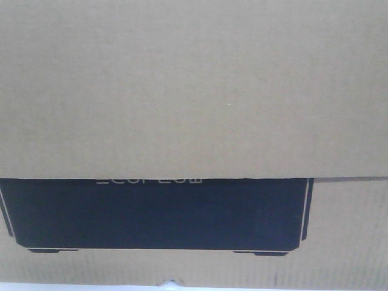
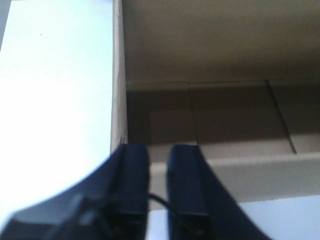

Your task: Grab box from left shelf to table start

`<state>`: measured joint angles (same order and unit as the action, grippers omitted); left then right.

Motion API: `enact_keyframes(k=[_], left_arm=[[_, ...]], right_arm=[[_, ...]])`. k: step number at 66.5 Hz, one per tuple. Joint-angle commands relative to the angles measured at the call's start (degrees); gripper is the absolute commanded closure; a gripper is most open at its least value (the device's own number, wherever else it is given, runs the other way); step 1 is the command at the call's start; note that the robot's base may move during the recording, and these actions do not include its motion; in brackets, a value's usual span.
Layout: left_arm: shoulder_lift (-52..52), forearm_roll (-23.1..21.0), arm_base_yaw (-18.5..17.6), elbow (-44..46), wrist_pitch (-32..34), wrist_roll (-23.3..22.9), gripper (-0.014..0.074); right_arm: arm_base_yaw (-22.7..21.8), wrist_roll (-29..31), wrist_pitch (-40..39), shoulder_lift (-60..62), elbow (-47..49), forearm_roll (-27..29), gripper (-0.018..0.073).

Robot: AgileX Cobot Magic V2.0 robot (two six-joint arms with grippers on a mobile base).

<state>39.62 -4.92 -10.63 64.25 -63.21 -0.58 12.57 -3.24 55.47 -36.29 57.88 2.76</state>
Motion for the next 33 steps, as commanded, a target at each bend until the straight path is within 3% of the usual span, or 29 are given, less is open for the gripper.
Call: enact_keyframes(k=[1,15,33], left_arm=[[-5.2,0.0,-0.2,-4.1,5.9,0.1,0.0692],[-19.5,0.3,-0.2,-19.9,14.6,0.1,0.0689],[-37.2,1.2,-0.2,-40.7,35.0,0.1,0.0689]], right_arm=[[-0.3,0.3,-6.2,5.1,-4.1,-0.7,0.0501],[-0.3,0.3,-12.2,19.3,-19.3,-0.7,0.0501],[-0.3,0.3,-25.4,31.2,-32.8,-0.7,0.0501]])
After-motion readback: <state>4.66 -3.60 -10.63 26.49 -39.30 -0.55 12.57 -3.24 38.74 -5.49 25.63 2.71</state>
